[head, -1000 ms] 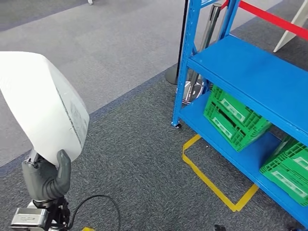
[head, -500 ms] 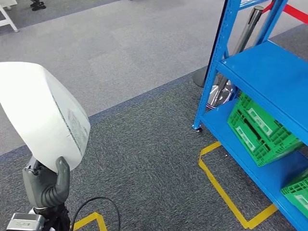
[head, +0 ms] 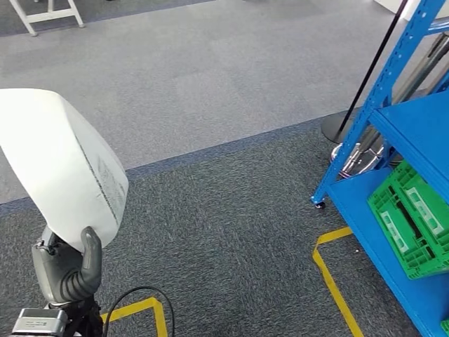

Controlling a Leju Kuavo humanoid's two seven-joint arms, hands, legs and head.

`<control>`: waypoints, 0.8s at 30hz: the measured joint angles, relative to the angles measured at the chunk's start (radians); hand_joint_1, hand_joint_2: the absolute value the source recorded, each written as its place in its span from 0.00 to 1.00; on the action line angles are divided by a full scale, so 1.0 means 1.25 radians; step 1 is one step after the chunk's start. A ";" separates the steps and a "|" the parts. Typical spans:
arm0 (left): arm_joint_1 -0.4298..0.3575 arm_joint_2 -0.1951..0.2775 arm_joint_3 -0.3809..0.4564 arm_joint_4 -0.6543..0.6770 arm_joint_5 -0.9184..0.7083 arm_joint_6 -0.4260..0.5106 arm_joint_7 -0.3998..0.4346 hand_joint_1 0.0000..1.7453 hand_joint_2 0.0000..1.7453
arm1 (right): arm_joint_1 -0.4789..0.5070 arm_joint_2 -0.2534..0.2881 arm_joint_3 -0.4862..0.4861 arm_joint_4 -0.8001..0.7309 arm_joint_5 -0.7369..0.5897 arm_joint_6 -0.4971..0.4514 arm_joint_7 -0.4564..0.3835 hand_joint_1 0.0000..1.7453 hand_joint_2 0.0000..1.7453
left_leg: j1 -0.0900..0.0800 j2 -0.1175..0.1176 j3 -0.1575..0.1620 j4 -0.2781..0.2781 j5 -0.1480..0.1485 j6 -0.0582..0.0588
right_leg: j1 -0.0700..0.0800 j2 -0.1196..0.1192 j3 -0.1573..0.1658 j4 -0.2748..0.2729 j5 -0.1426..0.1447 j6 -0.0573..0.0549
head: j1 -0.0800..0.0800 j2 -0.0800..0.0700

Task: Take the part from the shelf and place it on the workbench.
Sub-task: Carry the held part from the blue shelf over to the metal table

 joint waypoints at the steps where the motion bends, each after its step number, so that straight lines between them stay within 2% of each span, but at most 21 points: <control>1: -0.002 0.000 0.000 0.000 -0.001 -0.001 0.001 1.00 1.00 | 0.000 0.000 -0.001 0.000 0.000 0.000 -0.001 0.00 0.00 | 0.000 -0.007 -0.003 0.006 -0.002 -0.004 | -0.003 0.020 0.014 -0.033 0.008 0.001 | 0.000 0.000; 2: -0.003 0.000 0.001 0.000 -0.001 -0.001 0.002 1.00 1.00 | 0.000 0.000 -0.001 -0.001 -0.001 0.000 -0.002 0.00 0.00 | 0.000 -0.014 -0.007 0.010 -0.003 -0.008 | -0.005 0.033 0.022 -0.047 0.007 0.000 | 0.000 0.000; 3: -0.004 0.000 0.001 0.000 -0.002 -0.002 0.002 1.00 1.00 | 0.000 0.000 -0.001 -0.001 -0.001 0.000 -0.002 0.00 0.00 | 0.000 -0.022 -0.010 0.012 -0.002 -0.013 | -0.004 0.038 0.026 -0.051 0.003 -0.002 | 0.000 0.000; 5: -0.005 0.000 0.001 0.000 -0.002 -0.003 0.003 1.00 1.00 | 0.000 0.000 -0.002 -0.001 -0.001 0.000 -0.002 0.00 0.00 | 0.003 -0.039 -0.017 0.012 0.002 -0.022 | -0.002 0.023 0.030 -0.052 0.005 -0.013 | -0.001 0.000; 6: -0.005 0.001 0.002 0.000 -0.003 -0.003 0.003 1.00 1.00 | 0.000 0.001 -0.002 -0.001 -0.001 0.000 -0.002 0.00 0.00 | 0.003 -0.032 -0.020 0.016 0.000 -0.025 | -0.002 0.013 0.031 -0.053 0.007 -0.018 | -0.002 0.000; 8: -0.007 0.002 0.002 0.000 -0.004 -0.004 0.004 1.00 1.00 | 0.000 0.002 -0.003 -0.002 -0.004 0.000 -0.003 0.00 0.00 | 0.001 0.008 -0.040 0.060 -0.027 -0.031 | -0.001 -0.009 0.032 -0.057 0.009 -0.028 | -0.007 0.000; 9: -0.009 0.002 0.002 0.000 -0.006 -0.005 0.005 1.00 1.00 | 0.001 0.002 -0.004 -0.002 -0.006 0.000 -0.003 0.00 0.00 | -0.001 0.034 -0.059 0.104 -0.051 -0.034 | 0.001 -0.021 0.033 -0.057 0.008 -0.031 | -0.010 0.000; 10: -0.010 0.002 0.002 0.000 -0.007 -0.006 0.006 1.00 1.00 | 0.003 0.002 -0.006 -0.002 -0.008 0.000 -0.001 0.00 0.00 | -0.001 0.048 -0.083 0.157 -0.076 -0.035 | 0.003 -0.034 0.033 -0.057 0.007 -0.034 | -0.012 0.000; 11: -0.010 0.002 0.002 0.000 -0.008 -0.007 0.008 1.00 1.00 | 0.004 0.002 -0.009 -0.002 -0.007 -0.001 0.002 0.00 0.00 | 0.000 0.054 -0.103 0.203 -0.094 -0.036 | 0.005 -0.046 0.033 -0.057 0.006 -0.036 | -0.012 0.000; 12: -0.009 0.003 0.003 0.001 -0.008 -0.007 0.008 1.00 1.00 | 0.005 0.002 -0.011 -0.002 -0.004 0.000 0.008 0.00 0.00 | 0.000 0.056 -0.114 0.229 -0.099 -0.035 | 0.007 -0.059 0.034 -0.057 0.005 -0.037 | -0.012 0.000; 13: -0.008 0.003 0.004 0.001 -0.007 -0.006 0.008 1.00 1.00 | 0.006 0.002 -0.013 -0.002 0.003 0.000 0.016 0.00 0.00 | -0.001 0.058 -0.111 0.226 -0.088 -0.032 | 0.008 -0.070 0.035 -0.057 0.004 -0.038 | -0.012 0.000; 14: -0.007 0.003 0.005 0.001 -0.005 -0.005 0.008 1.00 1.00 | 0.006 0.003 -0.014 -0.002 0.012 0.000 0.025 0.00 0.00 | -0.002 0.062 -0.093 0.193 -0.065 -0.028 | 0.010 -0.080 0.037 -0.057 0.002 -0.039 | -0.013 0.000; 15: -0.007 0.004 0.007 0.001 -0.003 -0.004 0.007 1.00 1.00 | 0.006 0.005 -0.014 -0.002 0.023 0.001 0.034 0.00 0.00 | -0.005 0.073 -0.066 0.141 -0.036 -0.022 | 0.011 -0.089 0.040 -0.057 0.000 -0.039 | -0.012 0.000; 16: -0.007 0.004 0.007 0.001 -0.001 -0.003 0.007 1.00 1.00 | 0.007 0.007 -0.014 -0.002 0.033 0.001 0.041 0.00 0.00 | -0.011 0.093 -0.039 0.090 -0.018 -0.015 | 0.013 -0.097 0.043 -0.058 -0.003 -0.038 | -0.012 0.000; 18: -0.007 0.003 0.008 0.001 0.000 -0.001 0.006 1.00 1.00 | 0.008 0.010 -0.013 -0.002 0.048 0.001 0.050 0.00 0.00 | -0.023 0.122 -0.008 0.026 -0.006 -0.001 | 0.016 -0.114 0.046 -0.059 -0.006 -0.033 | -0.013 0.000; 19: -0.006 0.003 0.008 0.000 0.000 0.000 0.005 1.00 1.00 | 0.008 0.011 -0.014 -0.001 0.053 0.001 0.053 0.00 0.00 | -0.026 0.124 -0.006 0.018 -0.011 0.003 | 0.017 -0.124 0.047 -0.061 -0.007 -0.030 | -0.014 0.000; 20: -0.003 0.003 0.009 0.000 0.000 0.001 0.005 1.00 1.00 | 0.008 0.012 -0.013 -0.002 0.058 0.001 0.057 0.00 0.00 | -0.027 0.116 -0.005 0.010 -0.010 0.006 | 0.017 -0.134 0.050 -0.063 -0.007 -0.026 | -0.015 0.000; 21: 0.000 0.003 0.009 0.000 0.000 0.001 0.005 1.00 1.00 | 0.007 0.012 -0.014 -0.002 0.064 0.002 0.059 0.00 0.00 | -0.024 0.106 -0.002 0.004 -0.007 0.008 | 0.017 -0.135 0.053 -0.064 -0.010 -0.022 | -0.014 0.000; 22: 0.002 0.003 0.009 0.000 -0.002 0.003 0.005 1.00 1.00 | 0.006 0.012 -0.013 -0.002 0.070 0.002 0.061 0.00 0.00 | -0.021 0.097 0.002 -0.004 -0.004 0.011 | 0.017 -0.123 0.052 -0.058 -0.018 -0.019 | -0.014 0.000; 23: 0.003 0.003 0.009 -0.001 -0.003 0.006 0.006 1.00 1.00 | 0.006 0.012 -0.013 -0.002 0.075 0.002 0.060 0.00 0.00 | -0.017 0.088 0.007 -0.011 0.000 0.014 | 0.016 -0.101 0.043 -0.036 -0.032 -0.015 | -0.013 0.000; 24: 0.004 0.002 0.009 -0.001 -0.004 0.009 0.008 1.00 1.00 | 0.006 0.011 -0.013 -0.002 0.081 0.001 0.057 0.00 0.00 | -0.014 0.079 0.010 -0.016 0.003 0.016 | 0.014 -0.074 0.023 0.004 -0.053 -0.013 | -0.010 0.000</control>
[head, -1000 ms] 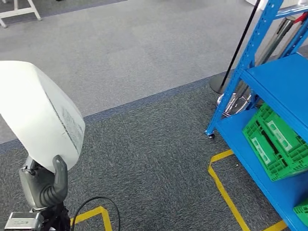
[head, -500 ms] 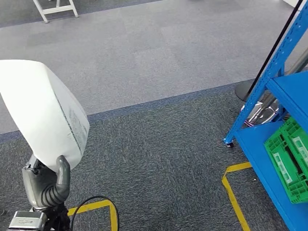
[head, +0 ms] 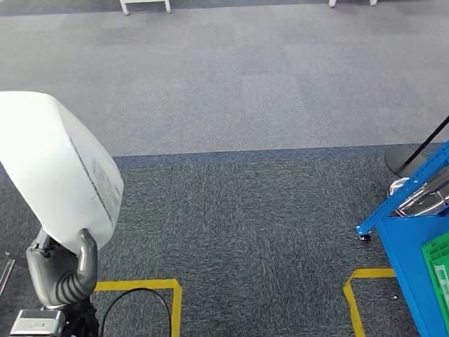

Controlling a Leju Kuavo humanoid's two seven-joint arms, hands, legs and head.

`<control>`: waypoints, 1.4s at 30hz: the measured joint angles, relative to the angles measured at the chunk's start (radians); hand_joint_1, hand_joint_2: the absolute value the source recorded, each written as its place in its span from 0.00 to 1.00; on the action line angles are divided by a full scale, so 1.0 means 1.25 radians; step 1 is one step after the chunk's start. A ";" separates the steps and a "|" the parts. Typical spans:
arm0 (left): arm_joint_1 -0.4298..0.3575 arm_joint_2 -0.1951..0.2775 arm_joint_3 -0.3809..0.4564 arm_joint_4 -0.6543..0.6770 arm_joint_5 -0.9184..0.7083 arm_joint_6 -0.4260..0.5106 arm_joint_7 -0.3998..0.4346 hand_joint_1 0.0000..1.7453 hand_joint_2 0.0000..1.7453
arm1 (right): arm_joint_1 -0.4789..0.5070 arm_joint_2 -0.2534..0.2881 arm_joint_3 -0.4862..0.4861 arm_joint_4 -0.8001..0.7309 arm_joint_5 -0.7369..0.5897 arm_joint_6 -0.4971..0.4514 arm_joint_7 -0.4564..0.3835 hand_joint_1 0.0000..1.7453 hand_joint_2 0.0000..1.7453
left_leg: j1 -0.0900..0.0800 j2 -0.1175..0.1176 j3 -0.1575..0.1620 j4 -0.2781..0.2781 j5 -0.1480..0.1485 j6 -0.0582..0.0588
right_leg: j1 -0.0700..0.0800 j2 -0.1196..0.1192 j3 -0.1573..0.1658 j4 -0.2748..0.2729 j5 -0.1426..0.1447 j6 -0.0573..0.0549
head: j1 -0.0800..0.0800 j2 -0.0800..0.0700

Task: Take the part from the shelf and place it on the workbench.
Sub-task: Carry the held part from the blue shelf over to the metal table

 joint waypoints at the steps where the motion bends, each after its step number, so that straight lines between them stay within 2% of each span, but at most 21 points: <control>1: 0.001 0.000 0.000 0.000 -0.001 0.003 0.003 1.00 1.00 | 0.000 -0.001 0.000 0.000 0.004 0.000 -0.006 0.00 0.00 | 0.001 -0.010 0.000 -0.001 0.001 0.002 | -0.001 0.021 -0.028 0.052 -0.022 0.002 | 0.002 0.000; 3: 0.005 0.001 0.000 0.000 0.001 0.005 0.007 1.00 1.00 | 0.001 -0.006 0.000 0.000 0.012 -0.002 -0.025 0.00 0.00 | 0.002 -0.031 0.000 0.000 0.001 0.003 | -0.003 0.035 -0.078 0.136 -0.042 0.007 | 0.004 0.000; 4: 0.007 0.002 0.000 0.001 0.002 0.005 0.008 1.00 1.00 | 0.000 -0.009 0.000 0.000 0.016 -0.003 -0.034 0.00 0.00 | 0.003 -0.042 0.000 0.001 0.001 0.002 | -0.004 0.036 -0.087 0.140 -0.029 0.009 | 0.004 0.000; 6: 0.008 0.004 0.000 0.001 0.004 0.005 0.008 1.00 1.00 | -0.004 -0.014 0.000 0.000 0.026 -0.005 -0.047 0.00 0.00 | 0.005 -0.065 0.001 0.005 -0.001 -0.002 | -0.008 0.048 -0.061 0.060 0.034 0.012 | 0.004 0.000; 8: 0.008 0.006 0.000 0.001 0.005 0.004 0.007 1.00 1.00 | -0.009 -0.019 0.000 0.002 0.035 -0.007 -0.053 0.00 0.00 | 0.006 -0.084 -0.003 0.015 -0.006 -0.010 | -0.014 0.084 -0.022 -0.033 0.072 0.013 | 0.005 0.000; 10: 0.009 0.007 0.000 0.001 0.006 0.004 0.005 1.00 1.00 | -0.014 -0.021 0.000 0.003 0.038 -0.008 -0.055 0.00 0.00 | 0.007 -0.101 -0.011 0.022 -0.007 -0.020 | -0.014 0.099 -0.006 -0.060 0.072 0.006 | 0.005 0.000; 12: 0.012 0.008 0.000 0.001 0.007 0.004 0.004 1.00 1.00 | -0.017 -0.022 0.000 0.003 0.039 -0.010 -0.055 0.00 0.00 | 0.010 -0.109 -0.015 0.024 -0.006 -0.028 | -0.013 0.082 -0.002 -0.062 0.076 -0.005 | 0.004 0.000; 14: 0.013 0.009 0.000 0.000 0.007 0.005 0.003 1.00 1.00 | -0.018 -0.022 0.001 0.004 0.045 -0.012 -0.056 0.00 0.00 | 0.009 -0.077 -0.029 0.052 -0.025 -0.036 | -0.014 0.062 0.001 -0.065 0.077 -0.014 | 0.001 0.000; 16: 0.013 0.010 0.000 0.000 0.008 0.006 0.001 1.00 1.00 | -0.018 -0.023 0.003 0.005 0.057 -0.013 -0.056 0.00 0.00 | 0.009 -0.034 -0.067 0.138 -0.071 -0.043 | -0.013 0.041 0.002 -0.066 0.075 -0.021 | -0.003 0.000; 18: 0.015 0.013 0.000 0.000 0.011 0.007 0.001 1.00 1.00 | -0.017 -0.024 0.006 0.007 0.067 -0.014 -0.056 0.00 0.00 | 0.014 -0.024 -0.110 0.228 -0.106 -0.048 | -0.012 0.017 0.002 -0.066 0.072 -0.023 | -0.004 0.000; 19: 0.016 0.014 0.000 0.000 0.012 0.008 0.001 1.00 1.00 | -0.018 -0.024 0.009 0.008 0.071 -0.013 -0.056 0.00 0.00 | 0.015 -0.022 -0.116 0.241 -0.103 -0.049 | -0.012 0.006 0.003 -0.066 0.071 -0.024 | -0.004 0.000; 21: 0.020 0.015 0.000 0.000 0.014 0.008 0.001 1.00 1.00 | -0.022 -0.024 0.014 0.012 0.077 -0.010 -0.052 0.00 0.00 | 0.015 -0.012 -0.083 0.178 -0.056 -0.046 | -0.012 -0.014 0.008 -0.066 0.067 -0.022 | -0.004 0.000; 23: 0.015 0.018 -0.005 0.001 0.021 -0.015 0.011 1.00 1.00 | -0.036 -0.025 0.015 0.015 0.061 0.001 -0.024 0.00 0.00 | 0.007 0.029 -0.032 0.074 -0.014 -0.037 | -0.010 -0.031 0.012 -0.065 0.063 -0.018 | -0.005 0.000; 25: -0.009 0.023 -0.020 0.006 0.029 -0.048 0.024 1.00 1.00 | -0.066 -0.026 0.011 0.016 0.031 0.020 0.027 0.00 0.00 | -0.002 0.057 -0.015 0.029 -0.007 -0.028 | -0.006 -0.047 0.013 -0.065 0.061 -0.011 | -0.005 0.000; 28: -0.041 0.025 -0.045 0.022 0.030 -0.067 0.036 1.00 1.00 | -0.118 -0.038 0.007 0.016 0.004 0.052 0.078 0.00 0.00 | -0.001 0.034 -0.016 0.017 -0.004 -0.016 | -0.006 -0.056 0.016 -0.066 0.055 0.003 | -0.005 0.000; 31: -0.060 0.028 -0.062 0.038 0.035 -0.080 0.052 1.00 1.00 | -0.140 -0.066 0.002 0.016 -0.013 0.082 0.102 0.00 0.00 | 0.006 0.005 -0.009 0.007 0.003 -0.003 | -0.008 0.014 -0.028 0.026 0.006 0.012 | 0.000 0.000; 34: -0.064 0.034 -0.073 0.057 0.043 -0.096 0.052 1.00 1.00 | -0.140 -0.098 -0.003 0.016 -0.028 0.108 0.106 0.00 0.00 | 0.006 -0.033 -0.010 0.008 0.003 0.000 | -0.008 0.036 -0.102 0.148 -0.024 0.014 | 0.003 0.000; 35: -0.064 0.038 -0.076 0.062 0.045 -0.103 0.051 1.00 1.00 | -0.142 -0.110 -0.004 0.016 -0.032 0.117 0.106 0.00 0.00 | 0.007 -0.047 -0.009 0.009 0.003 0.000 | -0.008 0.038 -0.106 0.140 -0.005 0.014 | 0.002 0.000; 38: -0.067 0.045 -0.084 0.070 0.047 -0.121 0.046 1.00 1.00 | -0.162 -0.147 -0.008 0.017 -0.041 0.141 0.113 0.00 0.00 | 0.009 -0.078 -0.010 0.018 -0.003 -0.008 | -0.014 0.072 -0.055 -0.004 0.082 0.017 | 0.003 0.000; 40: -0.070 0.050 -0.087 0.072 0.050 -0.132 0.041 1.00 1.00 | -0.179 -0.172 -0.008 0.017 -0.046 0.155 0.123 0.00 0.00 | 0.009 -0.095 -0.016 0.024 -0.005 -0.017 | -0.017 0.096 -0.029 -0.057 0.095 0.014 | 0.004 0.000; 42: -0.071 0.055 -0.087 0.072 0.052 -0.140 0.039 1.00 1.00 | -0.193 -0.192 -0.009 0.017 -0.048 0.168 0.135 0.00 0.00 | 0.010 -0.111 -0.021 0.025 -0.003 -0.023 | -0.017 0.086 -0.023 -0.059 0.092 0.006 | 0.003 0.000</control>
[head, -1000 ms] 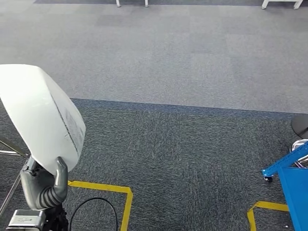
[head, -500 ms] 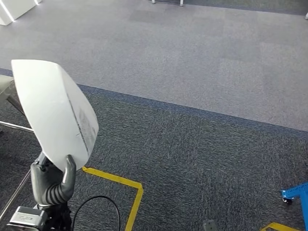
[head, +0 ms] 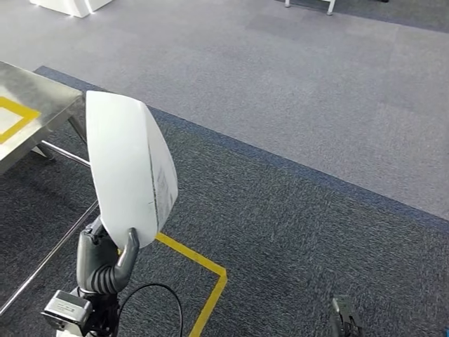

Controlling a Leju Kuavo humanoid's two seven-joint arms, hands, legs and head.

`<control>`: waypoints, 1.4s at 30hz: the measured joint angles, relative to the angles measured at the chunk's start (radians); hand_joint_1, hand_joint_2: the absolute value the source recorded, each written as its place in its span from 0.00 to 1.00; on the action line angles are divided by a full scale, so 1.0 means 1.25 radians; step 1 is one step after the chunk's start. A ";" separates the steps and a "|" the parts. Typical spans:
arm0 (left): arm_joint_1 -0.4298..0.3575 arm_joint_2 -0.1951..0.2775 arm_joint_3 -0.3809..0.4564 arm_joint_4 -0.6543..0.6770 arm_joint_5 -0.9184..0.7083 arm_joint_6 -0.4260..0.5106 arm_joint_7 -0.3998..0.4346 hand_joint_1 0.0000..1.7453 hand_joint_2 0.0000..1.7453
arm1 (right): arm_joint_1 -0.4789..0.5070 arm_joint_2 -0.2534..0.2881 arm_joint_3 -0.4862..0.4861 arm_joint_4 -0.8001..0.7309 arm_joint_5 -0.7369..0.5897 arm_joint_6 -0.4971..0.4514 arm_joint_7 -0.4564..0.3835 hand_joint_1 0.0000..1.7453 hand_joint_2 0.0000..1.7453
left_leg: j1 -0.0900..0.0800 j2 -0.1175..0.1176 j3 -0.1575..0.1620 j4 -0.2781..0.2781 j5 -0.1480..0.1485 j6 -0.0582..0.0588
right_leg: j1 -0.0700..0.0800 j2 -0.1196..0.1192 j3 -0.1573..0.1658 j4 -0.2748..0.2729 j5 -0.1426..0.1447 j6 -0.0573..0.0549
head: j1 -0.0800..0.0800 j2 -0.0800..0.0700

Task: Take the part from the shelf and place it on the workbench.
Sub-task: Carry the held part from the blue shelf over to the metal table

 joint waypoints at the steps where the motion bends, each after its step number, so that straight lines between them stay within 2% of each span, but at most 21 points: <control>1: 0.000 0.003 0.000 0.000 0.001 -0.002 -0.001 1.00 1.00 | -0.007 -0.009 0.000 0.000 0.000 0.005 0.004 0.00 0.00 | -0.001 0.007 -0.002 0.003 -0.002 -0.004 | 0.000 -0.008 0.002 -0.001 0.000 -0.004 | 0.000 0.000; 3: -0.001 0.008 -0.001 0.000 0.002 -0.005 -0.001 1.00 1.00 | -0.017 -0.025 -0.001 0.001 0.000 0.011 0.009 0.00 0.00 | -0.002 0.045 -0.020 0.043 -0.026 -0.012 | -0.001 -0.027 0.006 -0.004 -0.001 -0.014 | -0.005 0.000; 5: -0.003 0.012 -0.002 0.000 0.004 -0.009 -0.001 1.00 1.00 | -0.022 -0.041 -0.001 0.001 -0.001 0.017 0.014 0.00 0.00 | 0.000 0.083 -0.065 0.138 -0.071 -0.019 | 0.002 -0.049 0.010 -0.004 -0.005 -0.021 | -0.009 0.000; 7: 0.000 0.017 -0.004 0.001 0.007 -0.014 -0.001 1.00 1.00 | -0.026 -0.059 -0.002 0.001 -0.002 0.026 0.024 0.00 0.00 | 0.003 0.090 -0.106 0.217 -0.093 -0.021 | 0.005 -0.071 0.014 -0.004 -0.009 -0.024 | -0.009 0.000; 8: 0.001 0.020 -0.004 0.002 0.008 -0.015 -0.001 1.00 1.00 | -0.029 -0.067 -0.002 0.001 -0.002 0.030 0.028 0.00 0.00 | 0.003 0.091 -0.108 0.218 -0.082 -0.019 | 0.006 -0.081 0.016 -0.004 -0.012 -0.024 | -0.009 0.000; 11: 0.001 0.024 -0.005 0.002 0.010 -0.017 -0.001 1.00 1.00 | -0.042 -0.078 -0.002 0.002 -0.002 0.036 0.032 0.00 0.00 | -0.007 0.122 -0.046 0.085 -0.003 0.002 | 0.013 -0.109 0.030 -0.005 -0.020 -0.022 | -0.009 0.000; 14: 0.000 0.026 -0.006 0.002 0.011 -0.018 -0.002 1.00 1.00 | -0.047 -0.084 -0.002 0.003 -0.002 0.036 0.034 0.00 0.00 | -0.022 0.155 -0.013 0.009 0.008 0.022 | 0.017 -0.139 0.036 -0.008 -0.027 -0.015 | -0.008 0.000; 16: 0.002 0.027 -0.006 0.002 0.011 -0.018 -0.003 1.00 1.00 | -0.051 -0.086 -0.002 0.004 -0.002 0.036 0.035 0.00 0.00 | -0.020 0.137 -0.011 -0.004 0.012 0.027 | 0.017 -0.152 0.040 -0.012 -0.031 -0.007 | -0.008 0.000; 18: 0.001 0.028 -0.007 0.002 0.011 -0.018 -0.004 1.00 1.00 | -0.056 -0.087 -0.002 0.004 -0.002 0.036 0.035 0.00 0.00 | -0.013 0.118 -0.003 -0.019 0.018 0.031 | 0.016 -0.116 0.029 0.017 -0.051 -0.001 | -0.006 0.000; 20: -0.002 0.029 -0.008 0.002 0.013 -0.021 -0.004 1.00 1.00 | -0.056 -0.093 -0.002 0.005 -0.002 0.036 0.041 0.00 0.00 | -0.009 0.099 0.002 -0.024 0.021 0.035 | 0.013 -0.067 -0.016 0.105 -0.091 0.004 | -0.004 0.000; 22: -0.003 0.029 -0.010 0.002 0.016 -0.026 -0.004 1.00 1.00 | -0.055 -0.102 -0.003 0.006 -0.002 0.039 0.053 0.00 0.00 | -0.008 0.077 0.002 -0.024 0.020 0.036 | 0.010 -0.052 -0.069 0.189 -0.113 0.010 | -0.002 0.000; 23: -0.003 0.030 -0.011 0.002 0.018 -0.029 -0.004 1.00 1.00 | -0.057 -0.107 -0.003 0.007 -0.003 0.041 0.060 0.00 0.00 | -0.008 0.066 0.003 -0.023 0.019 0.035 | 0.009 -0.050 -0.080 0.198 -0.103 0.012 | -0.002 0.000; 25: -0.005 0.030 -0.012 0.002 0.023 -0.037 -0.004 1.00 1.00 | -0.065 -0.119 -0.003 0.008 -0.004 0.046 0.074 0.00 0.00 | -0.004 0.043 0.004 -0.017 0.015 0.029 | 0.002 -0.041 -0.059 0.126 -0.042 0.020 | -0.002 0.000; 27: -0.009 0.030 -0.014 0.002 0.028 -0.049 -0.002 1.00 1.00 | -0.079 -0.132 -0.004 0.010 -0.005 0.049 0.089 0.00 0.00 | -0.001 0.023 -0.001 -0.003 0.008 0.018 | -0.006 -0.005 -0.019 0.034 -0.002 0.025 | -0.001 0.000; 29: -0.013 0.031 -0.018 0.002 0.031 -0.060 0.001 1.00 1.00 | -0.093 -0.145 -0.005 0.012 -0.007 0.051 0.107 0.00 0.00 | -0.001 0.004 -0.010 0.006 0.006 0.009 | -0.008 0.015 -0.002 0.005 -0.005 0.019 | 0.001 0.000; 31: -0.014 0.032 -0.022 0.002 0.032 -0.067 0.001 1.00 1.00 | -0.108 -0.154 -0.006 0.014 -0.010 0.051 0.125 0.00 0.00 | 0.001 -0.008 -0.016 0.007 0.009 0.003 | -0.007 -0.001 0.001 0.003 -0.004 0.006 | 0.002 0.000; 33: -0.017 0.033 -0.024 0.002 0.035 -0.075 0.001 1.00 1.00 | -0.124 -0.163 -0.008 0.015 -0.014 0.050 0.143 0.00 0.00 | 0.000 0.020 -0.027 0.030 -0.005 -0.005 | -0.008 -0.018 0.005 0.002 -0.005 -0.003 | -0.003 0.000; 35: -0.023 0.034 -0.026 0.002 0.037 -0.087 0.002 1.00 1.00 | -0.136 -0.176 -0.013 0.016 -0.017 0.046 0.163 0.00 0.00 | -0.001 0.068 -0.067 0.112 -0.044 -0.013 | -0.007 -0.039 0.010 0.000 -0.008 -0.010 | -0.009 0.000; 38: -0.026 0.036 -0.032 0.002 0.036 -0.105 0.007 1.00 1.00 | -0.152 -0.192 -0.022 0.017 -0.019 0.043 0.189 0.00 0.00 | 0.002 0.091 -0.128 0.228 -0.075 -0.014 | -0.001 -0.074 0.016 0.001 -0.014 -0.016 | -0.011 0.000; 40: -0.027 0.037 -0.034 0.002 0.036 -0.110 0.010 1.00 1.00 | -0.165 -0.197 -0.025 0.017 -0.019 0.043 0.198 0.00 0.00 | 0.000 0.098 -0.107 0.177 -0.028 -0.004 | 0.003 -0.094 0.024 0.000 -0.019 -0.016 | -0.011 0.000; 42: -0.030 0.037 -0.035 0.002 0.036 -0.112 0.012 1.00 1.00 | -0.174 -0.199 -0.026 0.018 -0.019 0.042 0.200 0.00 0.00 | -0.013 0.135 -0.059 0.075 0.019 0.017 | 0.008 -0.113 0.033 -0.002 -0.026 -0.014 | -0.011 0.000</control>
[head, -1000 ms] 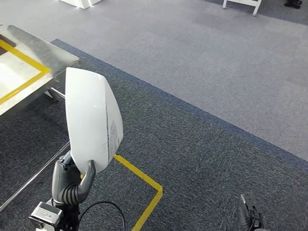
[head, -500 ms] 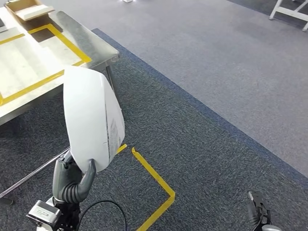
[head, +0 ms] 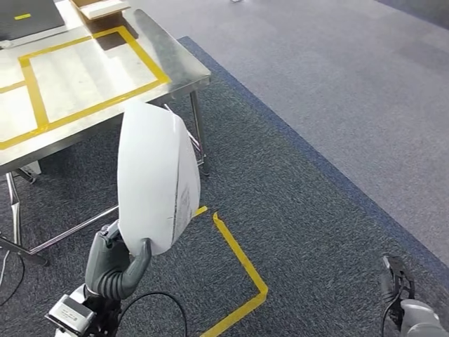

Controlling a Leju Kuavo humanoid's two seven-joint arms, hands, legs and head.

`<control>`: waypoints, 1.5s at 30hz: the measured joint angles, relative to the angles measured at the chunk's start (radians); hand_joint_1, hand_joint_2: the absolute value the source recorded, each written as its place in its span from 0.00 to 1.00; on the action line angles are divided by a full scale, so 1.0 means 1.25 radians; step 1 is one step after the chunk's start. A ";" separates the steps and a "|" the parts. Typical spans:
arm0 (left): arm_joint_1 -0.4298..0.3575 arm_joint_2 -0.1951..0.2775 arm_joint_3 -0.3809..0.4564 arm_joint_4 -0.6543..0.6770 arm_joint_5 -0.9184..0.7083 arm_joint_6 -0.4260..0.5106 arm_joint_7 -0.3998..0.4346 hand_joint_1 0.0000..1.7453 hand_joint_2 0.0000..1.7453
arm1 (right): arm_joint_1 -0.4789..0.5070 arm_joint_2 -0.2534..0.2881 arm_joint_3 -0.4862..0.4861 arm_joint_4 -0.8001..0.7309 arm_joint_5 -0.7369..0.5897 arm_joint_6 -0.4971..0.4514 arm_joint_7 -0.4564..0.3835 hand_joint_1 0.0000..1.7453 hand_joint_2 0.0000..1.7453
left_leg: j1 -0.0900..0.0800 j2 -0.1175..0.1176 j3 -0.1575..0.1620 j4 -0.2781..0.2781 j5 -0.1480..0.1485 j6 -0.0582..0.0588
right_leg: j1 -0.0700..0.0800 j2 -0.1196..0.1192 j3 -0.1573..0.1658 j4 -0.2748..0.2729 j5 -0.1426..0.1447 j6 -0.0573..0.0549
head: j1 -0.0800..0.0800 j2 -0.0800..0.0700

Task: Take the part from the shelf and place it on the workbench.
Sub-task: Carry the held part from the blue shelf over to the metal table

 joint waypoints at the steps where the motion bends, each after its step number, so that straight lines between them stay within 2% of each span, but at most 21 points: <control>1: -0.003 0.000 -0.001 0.000 0.000 -0.001 0.001 1.00 1.00 | -0.002 -0.001 -0.001 0.000 0.000 -0.001 0.001 0.00 0.00 | -0.007 0.017 0.017 -0.037 0.008 0.009 | 0.002 -0.010 0.003 -0.002 -0.002 0.002 | 0.000 0.000; 3: -0.007 0.000 -0.002 0.000 0.000 -0.002 0.002 1.00 1.00 | -0.007 -0.003 -0.003 0.002 0.000 -0.005 0.003 0.00 0.00 | -0.015 0.026 0.026 -0.064 0.003 0.016 | 0.006 -0.032 0.006 -0.006 -0.005 0.009 | -0.001 0.000; 5: -0.007 0.000 -0.003 0.000 0.000 -0.005 0.002 1.00 1.00 | -0.013 -0.003 -0.006 0.003 0.000 -0.007 0.005 0.00 0.00 | -0.011 0.005 0.030 -0.077 0.005 0.018 | 0.005 -0.038 0.011 -0.010 -0.010 0.017 | 0.000 0.000; 7: -0.009 -0.001 -0.004 0.000 0.000 -0.007 0.002 1.00 1.00 | -0.020 -0.004 -0.009 0.004 0.001 -0.008 0.006 0.00 0.00 | -0.004 -0.014 0.038 -0.089 0.010 0.020 | 0.002 0.004 -0.003 0.025 -0.033 0.023 | 0.003 0.000; 9: -0.012 -0.001 -0.005 0.000 0.000 -0.008 0.003 1.00 1.00 | -0.019 -0.006 -0.013 0.005 0.001 -0.009 0.008 0.00 0.00 | 0.000 -0.036 0.041 -0.092 0.011 0.022 | -0.001 0.050 -0.056 0.120 -0.071 0.027 | 0.006 0.000; 11: -0.012 -0.001 -0.005 0.001 0.000 -0.010 0.004 1.00 1.00 | -0.014 -0.008 -0.015 0.006 0.001 -0.009 0.009 0.00 0.00 | 0.001 -0.059 0.041 -0.091 0.011 0.023 | -0.002 0.061 -0.109 0.195 -0.082 0.032 | 0.008 0.000; 13: -0.012 -0.001 -0.005 0.003 0.000 -0.011 0.004 1.00 1.00 | -0.012 -0.008 -0.017 0.007 0.001 -0.009 0.010 0.00 0.00 | 0.003 -0.083 0.043 -0.088 0.009 0.020 | -0.006 0.065 -0.113 0.164 -0.034 0.036 | 0.008 0.000; 15: -0.012 -0.001 -0.006 0.003 0.000 -0.012 0.004 1.00 1.00 | -0.012 -0.009 -0.018 0.007 0.002 -0.009 0.010 0.00 0.00 | 0.005 -0.105 0.040 -0.078 0.003 0.012 | -0.013 0.092 -0.078 0.064 0.022 0.042 | 0.009 0.000; 17: -0.012 -0.001 -0.006 0.003 0.000 -0.013 0.004 1.00 1.00 | -0.012 -0.010 -0.019 0.009 0.002 -0.009 0.010 0.00 0.00 | 0.006 -0.125 0.033 -0.069 0.000 0.002 | -0.017 0.117 -0.051 0.009 0.034 0.038 | 0.009 0.000; 19: -0.011 0.000 -0.006 0.003 0.000 -0.013 0.005 1.00 1.00 | -0.011 -0.010 -0.020 0.011 0.002 -0.009 0.011 0.00 0.00 | 0.008 -0.143 0.027 -0.067 0.003 -0.006 | -0.016 0.109 -0.043 0.006 0.030 0.026 | 0.009 0.000; 21: -0.010 0.000 -0.007 0.003 0.000 -0.013 0.005 1.00 1.00 | -0.014 -0.010 -0.020 0.012 0.002 -0.008 0.010 0.00 0.00 | 0.007 -0.128 0.021 -0.055 -0.005 -0.013 | -0.017 0.092 -0.040 0.005 0.029 0.016 | 0.005 0.000; 24: -0.011 0.000 -0.007 0.003 0.000 -0.013 0.005 1.00 1.00 | -0.011 -0.011 -0.022 0.012 0.002 -0.007 0.008 0.00 0.00 | 0.009 -0.058 -0.035 0.063 -0.064 -0.026 | -0.013 0.064 -0.032 0.004 0.024 0.004 | -0.004 0.000; 27: -0.008 0.001 -0.007 0.004 0.000 -0.013 0.005 1.00 1.00 | -0.004 -0.012 -0.026 0.013 -0.001 -0.005 0.003 0.00 0.00 | 0.014 -0.043 -0.081 0.150 -0.082 -0.027 | -0.008 0.032 -0.026 0.004 0.017 0.000 | -0.004 0.000; 30: -0.007 0.002 -0.007 0.004 0.000 -0.013 0.005 1.00 1.00 | 0.001 -0.012 -0.030 0.013 -0.006 -0.002 -0.005 0.00 0.00 | 0.005 -0.018 -0.020 0.026 -0.012 -0.007 | -0.002 0.003 -0.013 0.003 0.009 0.001 | -0.004 0.000; 33: -0.008 0.003 -0.007 0.004 0.000 -0.018 0.005 1.00 1.00 | 0.006 -0.013 -0.034 0.013 -0.009 0.002 -0.010 0.00 0.00 | -0.010 0.015 0.022 -0.061 0.001 0.010 | 0.004 -0.025 -0.004 -0.002 0.001 0.009 | -0.004 0.000; 35: -0.006 0.003 -0.007 0.004 0.000 -0.025 0.005 1.00 1.00 | 0.007 -0.014 -0.036 0.013 -0.009 0.003 -0.011 0.00 0.00 | -0.007 -0.003 0.027 -0.073 0.004 0.012 | 0.004 -0.040 0.002 -0.008 -0.003 0.018 | -0.004 0.000; 36: -0.006 0.004 -0.008 0.003 0.000 -0.027 0.004 1.00 1.00 | 0.006 -0.014 -0.037 0.013 -0.009 0.004 -0.012 0.00 0.00 | -0.004 -0.012 0.032 -0.081 0.006 0.013 | 0.003 -0.030 0.003 -0.005 -0.009 0.021 | -0.003 0.000; 39: -0.007 0.003 -0.009 0.003 0.000 -0.031 0.004 1.00 1.00 | 0.008 -0.017 -0.039 0.013 -0.009 0.004 -0.014 0.00 0.00 | 0.003 -0.040 0.044 -0.095 0.012 0.019 | 0.001 0.044 -0.047 0.098 -0.062 0.029 | 0.004 0.000; 41: -0.007 0.002 -0.010 0.003 0.000 -0.031 0.004 1.00 1.00 | 0.014 -0.019 -0.041 0.013 -0.009 0.004 -0.014 0.00 0.00 | 0.003 -0.062 0.044 -0.095 0.010 0.021 | 0.000 0.062 -0.105 0.191 -0.089 0.032 | 0.006 0.000; 43: -0.006 0.002 -0.010 0.003 0.000 -0.032 0.004 1.00 1.00 | 0.018 -0.019 -0.043 0.013 -0.009 0.004 -0.014 0.00 0.00 | 0.005 -0.086 0.045 -0.092 0.009 0.019 | -0.003 0.065 -0.119 0.186 -0.056 0.036 | 0.006 0.000; 45: -0.006 0.002 -0.010 0.003 0.000 -0.032 0.004 1.00 1.00 | 0.019 -0.020 -0.045 0.013 -0.009 0.004 -0.014 0.00 0.00 | 0.008 -0.107 0.045 -0.085 0.003 0.011 | -0.011 0.089 -0.083 0.088 0.006 0.043 | 0.006 0.000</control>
